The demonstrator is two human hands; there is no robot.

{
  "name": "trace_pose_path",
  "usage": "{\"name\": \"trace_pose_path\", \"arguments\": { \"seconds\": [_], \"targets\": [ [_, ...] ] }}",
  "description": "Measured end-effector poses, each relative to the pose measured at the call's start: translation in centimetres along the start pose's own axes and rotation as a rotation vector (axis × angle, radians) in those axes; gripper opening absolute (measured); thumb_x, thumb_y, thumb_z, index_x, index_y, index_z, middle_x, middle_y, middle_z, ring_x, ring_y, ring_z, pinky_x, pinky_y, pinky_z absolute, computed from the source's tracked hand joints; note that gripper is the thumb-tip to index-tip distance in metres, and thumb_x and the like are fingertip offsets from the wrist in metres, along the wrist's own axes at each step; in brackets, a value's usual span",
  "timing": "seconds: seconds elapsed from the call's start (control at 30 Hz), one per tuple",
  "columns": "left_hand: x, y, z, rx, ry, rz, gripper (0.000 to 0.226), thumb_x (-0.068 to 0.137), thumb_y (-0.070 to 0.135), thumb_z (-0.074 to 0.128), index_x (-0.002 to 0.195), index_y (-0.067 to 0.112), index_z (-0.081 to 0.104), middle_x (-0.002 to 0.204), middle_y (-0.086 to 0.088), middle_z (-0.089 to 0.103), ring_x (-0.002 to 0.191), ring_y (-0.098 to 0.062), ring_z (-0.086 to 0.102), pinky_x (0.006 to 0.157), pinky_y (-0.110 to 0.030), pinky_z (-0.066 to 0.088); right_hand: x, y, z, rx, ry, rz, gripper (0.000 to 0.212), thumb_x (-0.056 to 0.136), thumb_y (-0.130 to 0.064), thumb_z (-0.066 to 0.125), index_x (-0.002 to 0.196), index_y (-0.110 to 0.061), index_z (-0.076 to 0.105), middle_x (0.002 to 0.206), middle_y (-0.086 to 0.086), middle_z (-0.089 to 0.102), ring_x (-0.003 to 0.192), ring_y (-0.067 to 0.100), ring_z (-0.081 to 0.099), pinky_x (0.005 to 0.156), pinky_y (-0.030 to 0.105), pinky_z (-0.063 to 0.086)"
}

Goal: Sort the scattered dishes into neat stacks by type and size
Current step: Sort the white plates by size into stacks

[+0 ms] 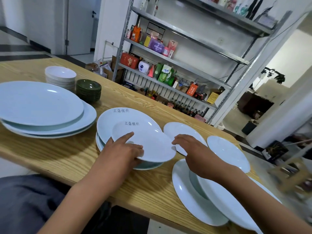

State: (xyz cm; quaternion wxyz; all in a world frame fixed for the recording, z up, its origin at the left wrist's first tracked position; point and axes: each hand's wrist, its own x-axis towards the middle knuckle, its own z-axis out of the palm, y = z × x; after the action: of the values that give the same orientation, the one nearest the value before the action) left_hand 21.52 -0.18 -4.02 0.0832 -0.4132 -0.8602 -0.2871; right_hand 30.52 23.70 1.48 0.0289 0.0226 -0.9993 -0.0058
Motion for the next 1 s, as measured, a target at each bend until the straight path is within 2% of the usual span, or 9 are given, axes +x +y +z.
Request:
{"name": "trace_pose_path", "arguments": {
  "seconds": [0.1, 0.23, 0.33, 0.43, 0.53, 0.63, 0.77, 0.93, 1.0],
  "targets": [
    [-0.2, -0.1, 0.0, -0.015, -0.119, -0.076, 0.027, 0.093, 0.036, 0.054, 0.119, 0.039, 0.061, 0.136, 0.026, 0.048, 0.144, -0.007, 0.016, 0.112, -0.042, 0.019, -0.3, 0.9, 0.0, 0.015, 0.000, 0.051, 0.068, 0.080, 0.015, 0.042, 0.136, -0.022, 0.048, 0.150, -0.005, 0.035, 0.140, 0.010, 0.025, 0.105, 0.011, 0.015],
    [0.0, 0.1, -0.6, 0.105, -0.237, -0.103, 0.037, 0.087, 0.060, 0.048, 0.116, 0.039, 0.060, 0.135, 0.033, 0.045, 0.143, -0.003, 0.015, 0.112, -0.054, -0.004, -0.2, 2.7, 0.2, 0.073, 0.052, 0.156, 0.056, 0.085, 0.009, 0.041, 0.131, -0.022, 0.052, 0.146, -0.007, 0.041, 0.138, 0.009, 0.031, 0.104, 0.018, 0.027],
    [-0.2, 0.2, -0.4, 0.069, -0.222, -0.088, 0.052, 0.074, 0.074, 0.051, 0.108, 0.036, 0.064, 0.130, 0.030, 0.052, 0.139, -0.002, 0.027, 0.113, -0.051, -0.006, 0.2, 4.3, 0.3, 0.126, 0.110, 0.251, 0.046, 0.089, 0.001, 0.042, 0.126, -0.023, 0.054, 0.138, -0.009, 0.048, 0.130, 0.011, 0.041, 0.097, 0.019, 0.032],
    [-0.3, -0.1, -0.1, 0.026, -0.134, -0.056, 0.084, 0.051, 0.089, 0.025, 0.091, 0.028, 0.066, 0.116, 0.023, 0.063, 0.125, -0.002, 0.044, 0.113, -0.041, -0.003, 0.7, 5.9, 0.5, 0.137, 0.126, 0.310, 0.036, 0.091, -0.008, 0.047, 0.123, -0.023, 0.056, 0.134, -0.009, 0.052, 0.117, 0.011, 0.048, 0.090, 0.022, 0.035],
    [-0.1, -0.1, -0.2, 0.029, -0.117, -0.051, 0.115, 0.035, 0.100, 0.003, 0.096, 0.028, 0.067, 0.110, 0.014, 0.066, 0.117, -0.003, 0.049, 0.111, -0.032, 0.001, 1.3, 7.1, 0.8, 0.165, 0.142, 0.368, 0.031, 0.091, -0.012, 0.051, 0.119, -0.023, 0.058, 0.129, -0.008, 0.054, 0.102, 0.010, 0.051, 0.086, 0.024, 0.038],
    [0.0, 0.3, -0.5, 0.052, -0.090, -0.048, 0.130, 0.030, 0.098, -0.016, 0.107, 0.032, 0.066, 0.117, 0.015, 0.063, 0.121, -0.003, 0.046, 0.112, -0.031, 0.001, 2.3, 8.0, 1.1, 0.186, 0.182, 0.420, 0.029, 0.089, -0.013, 0.053, 0.116, -0.020, 0.061, 0.125, -0.004, 0.057, 0.103, 0.015, 0.055, 0.087, 0.027, 0.042],
    [-0.1, 0.5, -0.1, -0.036, 0.014, -0.021, 0.105, 0.062, 0.090, 0.000, 0.141, 0.034, 0.039, 0.149, 0.015, 0.035, 0.140, -0.004, 0.022, 0.115, -0.030, -0.002, 5.5, 9.7, 2.1, 0.244, 0.179, 0.479, 0.027, 0.090, -0.018, 0.061, 0.116, -0.011, 0.062, 0.118, 0.003, 0.062, 0.107, 0.020, 0.056, 0.083, 0.025, 0.039],
    [0.0, -0.3, 0.6, -0.043, 0.087, 0.013, 0.081, 0.084, 0.075, 0.010, 0.145, 0.027, 0.034, 0.155, 0.009, 0.025, 0.144, -0.007, 0.012, 0.118, -0.037, 0.005, 10.0, 11.7, 4.3, 0.260, 0.075, 0.612, 0.060, 0.083, -0.042, 0.070, 0.129, -0.010, 0.051, 0.128, 0.007, 0.054, 0.111, 0.024, 0.052, 0.079, 0.029, 0.038],
    [0.0, -0.4, 0.6, -0.045, 0.112, 0.017, 0.078, 0.086, 0.073, 0.012, 0.146, 0.026, 0.034, 0.155, 0.009, 0.025, 0.144, -0.007, 0.013, 0.118, -0.037, 0.005, 11.2, 12.3, 4.2, 0.296, 0.036, 0.676, 0.065, 0.081, -0.048, 0.071, 0.127, -0.008, 0.049, 0.117, 0.005, 0.055, 0.105, 0.023, 0.053, 0.076, 0.031, 0.038]
  ]
}}
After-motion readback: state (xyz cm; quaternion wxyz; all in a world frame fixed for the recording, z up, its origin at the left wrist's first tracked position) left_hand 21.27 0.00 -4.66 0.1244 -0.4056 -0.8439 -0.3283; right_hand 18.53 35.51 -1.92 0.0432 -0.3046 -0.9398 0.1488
